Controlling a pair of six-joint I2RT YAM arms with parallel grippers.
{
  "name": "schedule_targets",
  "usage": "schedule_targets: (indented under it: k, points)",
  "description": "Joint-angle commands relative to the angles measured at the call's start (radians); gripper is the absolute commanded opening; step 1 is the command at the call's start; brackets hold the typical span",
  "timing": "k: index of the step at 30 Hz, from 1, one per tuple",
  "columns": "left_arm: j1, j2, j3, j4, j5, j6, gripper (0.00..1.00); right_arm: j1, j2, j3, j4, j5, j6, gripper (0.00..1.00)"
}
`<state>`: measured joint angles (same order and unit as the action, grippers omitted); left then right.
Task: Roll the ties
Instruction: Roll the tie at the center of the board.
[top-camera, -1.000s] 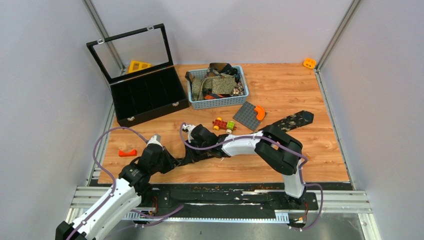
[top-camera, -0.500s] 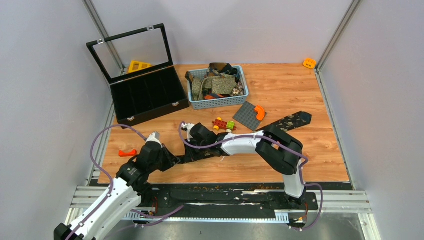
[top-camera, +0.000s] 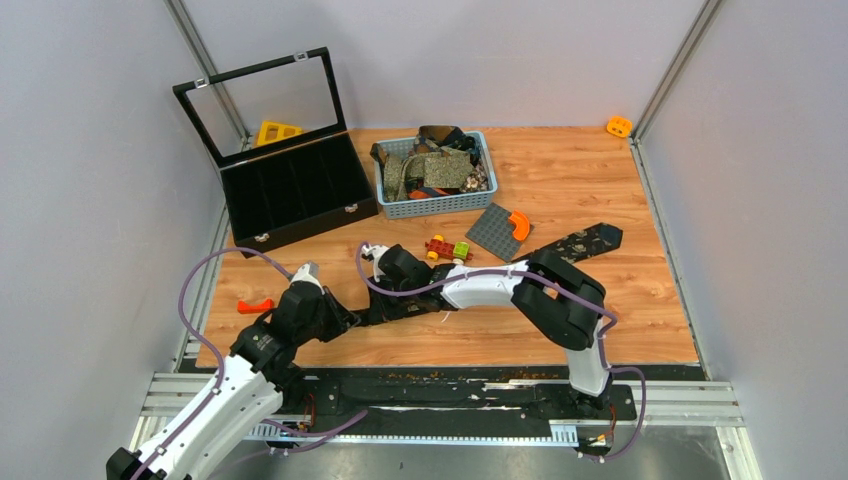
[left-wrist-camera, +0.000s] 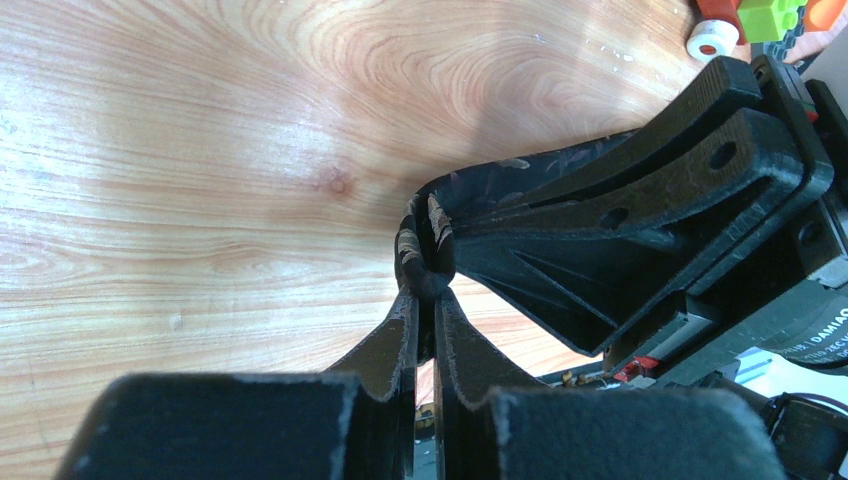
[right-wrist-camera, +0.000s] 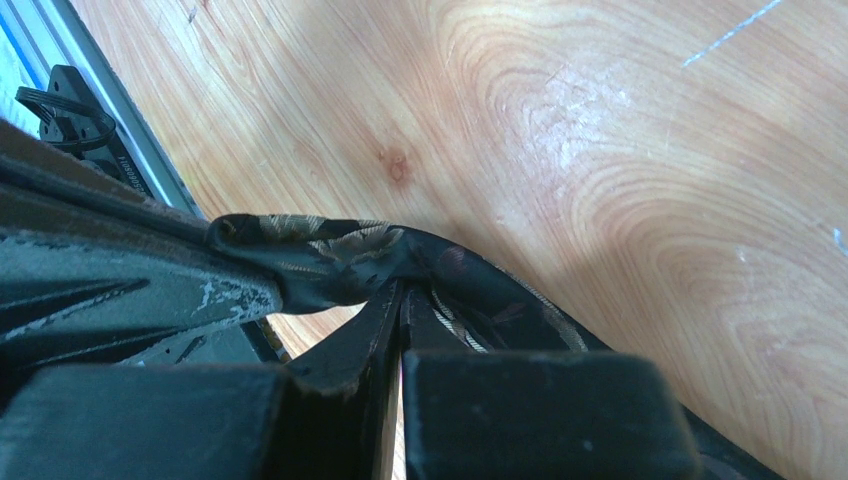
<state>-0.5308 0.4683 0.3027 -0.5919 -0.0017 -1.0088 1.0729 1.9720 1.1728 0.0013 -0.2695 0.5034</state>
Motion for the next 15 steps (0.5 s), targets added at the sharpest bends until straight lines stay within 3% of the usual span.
schedule_targets:
  k: [1,15]
  points:
    - [-0.003,-0.007,0.049,-0.011,-0.007,-0.006,0.0,0.002,0.043,0.049,0.044,-0.026,0.001,0.03]
    - [-0.002,0.014,0.083,-0.04,-0.03,0.012,0.0,0.024,0.111,0.104,0.111,-0.145,0.021,0.03]
